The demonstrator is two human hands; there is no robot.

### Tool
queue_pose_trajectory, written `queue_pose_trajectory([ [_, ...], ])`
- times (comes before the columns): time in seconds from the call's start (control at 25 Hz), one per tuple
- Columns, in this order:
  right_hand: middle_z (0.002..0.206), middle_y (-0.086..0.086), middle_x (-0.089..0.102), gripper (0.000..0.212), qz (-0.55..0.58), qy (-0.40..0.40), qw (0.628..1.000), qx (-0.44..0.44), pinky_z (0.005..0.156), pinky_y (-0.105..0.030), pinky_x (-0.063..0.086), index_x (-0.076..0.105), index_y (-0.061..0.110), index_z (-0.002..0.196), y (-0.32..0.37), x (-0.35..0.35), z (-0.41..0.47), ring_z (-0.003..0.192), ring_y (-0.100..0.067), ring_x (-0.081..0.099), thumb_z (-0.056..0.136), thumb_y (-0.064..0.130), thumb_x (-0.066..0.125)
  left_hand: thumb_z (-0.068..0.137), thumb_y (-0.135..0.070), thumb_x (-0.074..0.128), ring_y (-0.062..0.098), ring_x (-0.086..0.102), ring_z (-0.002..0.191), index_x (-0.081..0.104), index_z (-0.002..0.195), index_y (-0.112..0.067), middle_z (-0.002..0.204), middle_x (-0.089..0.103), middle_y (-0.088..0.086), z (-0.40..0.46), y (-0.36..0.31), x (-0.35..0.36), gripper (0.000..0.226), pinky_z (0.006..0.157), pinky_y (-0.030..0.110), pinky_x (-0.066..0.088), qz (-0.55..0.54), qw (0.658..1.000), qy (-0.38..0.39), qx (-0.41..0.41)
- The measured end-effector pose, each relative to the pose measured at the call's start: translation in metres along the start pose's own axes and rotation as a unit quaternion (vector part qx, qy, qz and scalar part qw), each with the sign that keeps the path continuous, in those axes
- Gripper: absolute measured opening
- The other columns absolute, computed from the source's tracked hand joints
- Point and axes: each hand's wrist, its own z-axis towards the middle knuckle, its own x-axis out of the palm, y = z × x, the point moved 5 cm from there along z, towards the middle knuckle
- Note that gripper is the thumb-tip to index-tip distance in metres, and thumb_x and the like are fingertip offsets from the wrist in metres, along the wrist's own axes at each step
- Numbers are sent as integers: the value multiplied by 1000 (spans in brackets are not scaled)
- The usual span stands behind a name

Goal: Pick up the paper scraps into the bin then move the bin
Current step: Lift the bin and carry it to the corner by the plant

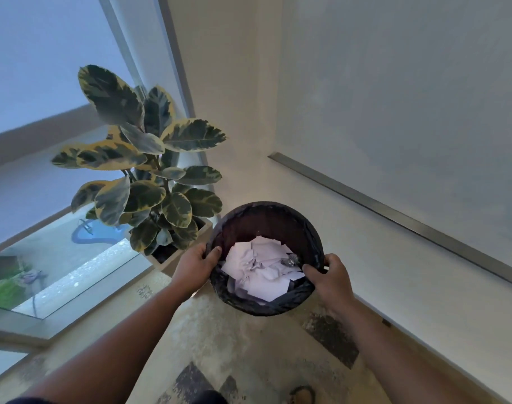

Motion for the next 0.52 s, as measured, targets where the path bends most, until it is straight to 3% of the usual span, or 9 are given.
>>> queue_pose_trajectory([
  [0.12, 82, -7, 56, 38, -4, 16, 1000, 16, 60, -35, 37, 54, 3, 92, 10, 0, 47, 70, -21, 51, 90, 39, 68, 97, -46, 60, 24, 70, 78, 67, 87, -15, 83, 74, 6, 25, -4, 11, 33, 72, 40, 56, -2, 999, -36, -35],
  [0.32, 78, -10, 56, 50, 43, 17, 993, 109, 65, -38, 40, 52, 3, 80, 0, 16, 128, 73, -25, 55, 84, 52, 58, 95, -39, 62, 25, 69, 73, 67, 85, -12, 82, 73, 10, 87, 3, 34, 30, 61, 35, 53, -3, 996, -27, -88],
  [0.44, 94, -17, 75, 43, 117, 48, 970, 205, 71, -47, 56, 70, 3, 91, -13, 39, 170, 88, -34, 73, 83, 44, 57, 94, -39, 61, 24, 66, 70, 68, 85, -14, 78, 72, 7, 132, 14, 48, 27, 57, 31, 48, -8, 993, -16, -115],
  [0.52, 100, -19, 75, 31, 122, 49, 966, 221, 74, -46, 57, 72, 5, 98, -8, 44, 201, 91, -35, 72, 91, 30, 57, 95, -38, 61, 22, 62, 66, 64, 80, -12, 72, 66, 4, 169, 17, 59, 30, 55, 31, 44, -14, 993, -2, -120],
])
